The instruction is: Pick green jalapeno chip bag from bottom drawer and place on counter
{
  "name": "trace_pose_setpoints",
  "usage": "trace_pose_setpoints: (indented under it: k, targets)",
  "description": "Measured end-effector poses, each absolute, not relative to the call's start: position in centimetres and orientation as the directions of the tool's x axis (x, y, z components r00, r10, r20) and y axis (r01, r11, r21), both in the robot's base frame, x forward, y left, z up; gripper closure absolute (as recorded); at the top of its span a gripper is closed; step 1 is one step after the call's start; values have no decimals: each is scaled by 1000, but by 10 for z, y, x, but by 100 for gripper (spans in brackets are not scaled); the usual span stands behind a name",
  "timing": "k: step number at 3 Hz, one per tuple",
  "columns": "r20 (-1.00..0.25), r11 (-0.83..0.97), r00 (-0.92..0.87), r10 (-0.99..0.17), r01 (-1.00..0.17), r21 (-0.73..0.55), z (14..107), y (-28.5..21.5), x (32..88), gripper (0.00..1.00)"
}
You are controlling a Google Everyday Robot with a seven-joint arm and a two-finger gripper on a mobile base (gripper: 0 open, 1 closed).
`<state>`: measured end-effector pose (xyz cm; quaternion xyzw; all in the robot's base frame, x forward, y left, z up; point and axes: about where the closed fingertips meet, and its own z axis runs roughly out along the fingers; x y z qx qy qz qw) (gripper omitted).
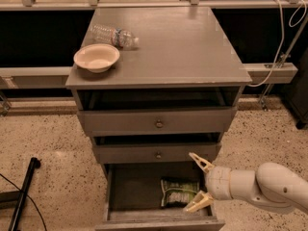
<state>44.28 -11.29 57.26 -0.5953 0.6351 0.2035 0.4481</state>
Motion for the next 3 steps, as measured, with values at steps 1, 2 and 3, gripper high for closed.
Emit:
trace_pose_setpoints:
  k: [1, 2, 3]
  targets:
    - [-811, 215, 107, -575, -937, -276, 573, -113, 445, 0]
    - [-802, 151, 123, -585, -955, -257, 536, -98, 456, 0]
    - [-800, 194, 78, -595, -952, -237, 478, -99, 482, 0]
